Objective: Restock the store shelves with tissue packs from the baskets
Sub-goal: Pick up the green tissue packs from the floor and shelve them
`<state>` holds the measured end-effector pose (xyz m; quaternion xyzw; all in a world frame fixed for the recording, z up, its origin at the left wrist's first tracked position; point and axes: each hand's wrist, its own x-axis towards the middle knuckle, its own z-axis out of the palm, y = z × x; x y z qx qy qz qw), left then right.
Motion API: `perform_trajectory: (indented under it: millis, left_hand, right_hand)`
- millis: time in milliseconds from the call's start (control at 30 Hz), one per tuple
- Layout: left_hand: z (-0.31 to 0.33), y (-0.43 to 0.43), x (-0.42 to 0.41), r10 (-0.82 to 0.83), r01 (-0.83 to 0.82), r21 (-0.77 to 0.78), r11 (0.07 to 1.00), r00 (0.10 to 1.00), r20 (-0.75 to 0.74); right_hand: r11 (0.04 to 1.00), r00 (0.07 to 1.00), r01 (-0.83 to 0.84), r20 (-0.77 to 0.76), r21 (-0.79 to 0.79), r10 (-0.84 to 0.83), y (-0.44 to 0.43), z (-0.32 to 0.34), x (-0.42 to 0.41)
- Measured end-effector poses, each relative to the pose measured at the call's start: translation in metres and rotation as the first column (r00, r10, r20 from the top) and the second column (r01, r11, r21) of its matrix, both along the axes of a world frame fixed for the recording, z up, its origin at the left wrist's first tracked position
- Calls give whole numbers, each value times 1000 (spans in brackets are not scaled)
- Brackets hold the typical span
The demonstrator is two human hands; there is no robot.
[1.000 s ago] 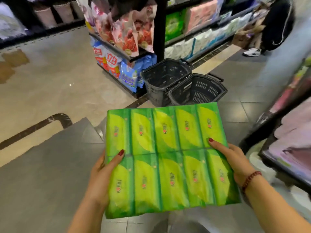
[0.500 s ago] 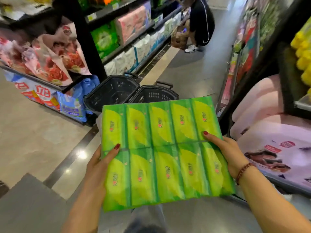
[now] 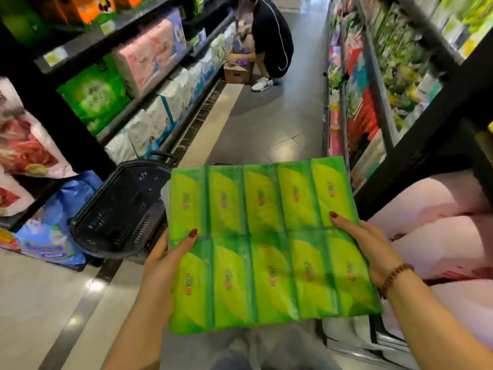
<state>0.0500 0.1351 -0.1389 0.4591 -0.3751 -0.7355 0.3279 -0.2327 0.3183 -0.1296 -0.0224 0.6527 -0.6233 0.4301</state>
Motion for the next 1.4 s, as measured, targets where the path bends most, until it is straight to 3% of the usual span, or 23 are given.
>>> perform_trajectory:
  millis: [533,900,1400]
  left_hand:
    - [-17,-144,-225,32,-35,36,999,995,98]
    - [-19,-264,-340,112,-114,51,992,993,38]
    - [1,-383,-471,377,-378,12,926,925,57]
  right_hand:
    - [997,997,-71,37,35,70,-177,-12,-249]
    - [987,987,-160,9,7,160,-316,-24,-372]
    - [900,900,-435,15,-1,435,-521,-18,-529]
